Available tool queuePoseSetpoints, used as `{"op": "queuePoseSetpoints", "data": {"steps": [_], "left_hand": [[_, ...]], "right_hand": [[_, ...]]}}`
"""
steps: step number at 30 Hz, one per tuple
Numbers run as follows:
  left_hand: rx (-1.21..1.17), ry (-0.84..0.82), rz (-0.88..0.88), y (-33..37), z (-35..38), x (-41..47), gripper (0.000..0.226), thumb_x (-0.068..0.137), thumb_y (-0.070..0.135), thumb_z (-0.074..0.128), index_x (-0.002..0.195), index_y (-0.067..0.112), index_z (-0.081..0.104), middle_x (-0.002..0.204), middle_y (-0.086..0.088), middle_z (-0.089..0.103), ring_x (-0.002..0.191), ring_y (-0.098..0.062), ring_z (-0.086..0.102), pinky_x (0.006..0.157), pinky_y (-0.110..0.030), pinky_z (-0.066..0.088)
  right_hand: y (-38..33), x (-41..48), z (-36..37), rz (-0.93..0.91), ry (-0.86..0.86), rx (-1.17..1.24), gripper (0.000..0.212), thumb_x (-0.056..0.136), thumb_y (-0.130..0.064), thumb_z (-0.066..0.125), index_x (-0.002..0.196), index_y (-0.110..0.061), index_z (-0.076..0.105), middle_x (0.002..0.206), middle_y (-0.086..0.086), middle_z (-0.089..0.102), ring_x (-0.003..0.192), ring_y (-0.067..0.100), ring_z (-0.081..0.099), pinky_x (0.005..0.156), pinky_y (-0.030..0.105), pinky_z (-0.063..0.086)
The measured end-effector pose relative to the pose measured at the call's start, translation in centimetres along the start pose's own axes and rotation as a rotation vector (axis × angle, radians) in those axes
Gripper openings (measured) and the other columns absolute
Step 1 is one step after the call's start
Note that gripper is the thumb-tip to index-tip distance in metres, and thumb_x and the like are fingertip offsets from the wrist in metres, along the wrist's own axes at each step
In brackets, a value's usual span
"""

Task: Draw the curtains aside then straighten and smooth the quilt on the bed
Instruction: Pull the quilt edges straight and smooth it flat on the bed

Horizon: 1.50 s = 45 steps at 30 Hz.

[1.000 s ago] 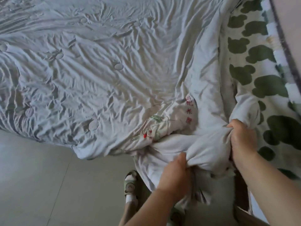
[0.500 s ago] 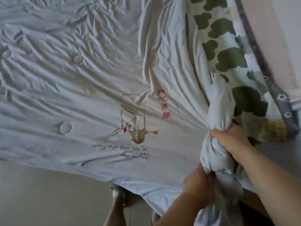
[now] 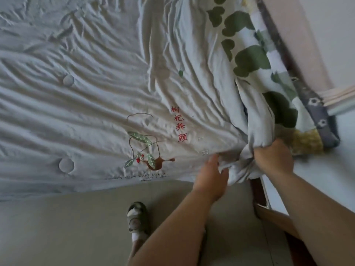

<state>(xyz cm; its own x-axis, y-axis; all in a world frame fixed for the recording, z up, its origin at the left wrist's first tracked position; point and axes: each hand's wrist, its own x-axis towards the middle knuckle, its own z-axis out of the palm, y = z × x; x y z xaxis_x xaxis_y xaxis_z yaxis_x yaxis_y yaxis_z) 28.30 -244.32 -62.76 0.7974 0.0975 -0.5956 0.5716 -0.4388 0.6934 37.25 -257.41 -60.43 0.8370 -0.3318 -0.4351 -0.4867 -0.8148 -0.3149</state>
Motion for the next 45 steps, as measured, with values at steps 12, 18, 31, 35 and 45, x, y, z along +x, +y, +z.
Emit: {"op": "queuePoseSetpoints", "data": {"steps": [12,18,31,35,45], "left_hand": [[0.327,0.224,0.102,5.3,-9.0,7.9,0.046,0.095,0.022,0.046,0.141,0.02,0.04,0.136,-0.004,0.048,0.117,-0.023,0.052,0.089,-0.034,0.045],[0.607,0.138,0.372,12.1,-9.7,13.1,0.079,0.088,-0.003,0.044,0.15,0.033,0.009,0.154,0.001,0.012,0.113,-0.028,0.054,0.076,-0.035,0.046],[0.961,-0.091,0.568,20.1,-6.3,23.0,0.032,0.095,0.01,0.044,0.127,0.013,0.041,0.13,-0.014,0.038,0.103,-0.039,0.056,0.081,-0.042,0.043],[0.529,0.025,0.767,23.6,-4.9,22.8,0.023,0.089,0.005,0.044,0.112,0.007,0.05,0.111,-0.015,0.052,0.097,-0.034,0.055,0.08,-0.037,0.04],[0.484,-0.191,0.725,19.7,-2.3,24.7,0.03,0.09,0.014,0.053,0.119,0.011,0.046,0.148,-0.009,0.019,0.115,-0.035,0.051,0.087,-0.04,0.042]], "right_hand": [[-5.9,4.6,-0.5,-0.127,-0.161,0.205,0.067,0.08,-0.033,0.069,0.133,-0.007,0.036,0.133,0.011,0.049,0.12,0.034,0.049,0.091,0.037,0.041],[-4.3,5.9,-5.0,-0.336,0.21,0.288,0.021,0.079,-0.021,0.052,0.092,-0.005,0.054,0.088,0.013,0.057,0.085,0.03,0.054,0.073,0.033,0.039],[1.6,9.2,-5.8,-0.39,0.303,-0.216,0.027,0.071,-0.006,0.07,0.091,-0.001,0.053,0.087,0.021,0.057,0.076,0.044,0.059,0.056,0.036,0.041],[1.6,9.1,-6.8,-0.329,0.47,-0.149,0.038,0.069,-0.002,0.074,0.099,0.006,0.053,0.086,0.025,0.058,0.069,0.045,0.061,0.052,0.037,0.048],[1.1,9.4,-4.7,-0.239,0.501,-0.331,0.06,0.069,0.007,0.066,0.125,0.006,0.046,0.11,0.028,0.054,0.094,0.046,0.056,0.075,0.049,0.05]]}}
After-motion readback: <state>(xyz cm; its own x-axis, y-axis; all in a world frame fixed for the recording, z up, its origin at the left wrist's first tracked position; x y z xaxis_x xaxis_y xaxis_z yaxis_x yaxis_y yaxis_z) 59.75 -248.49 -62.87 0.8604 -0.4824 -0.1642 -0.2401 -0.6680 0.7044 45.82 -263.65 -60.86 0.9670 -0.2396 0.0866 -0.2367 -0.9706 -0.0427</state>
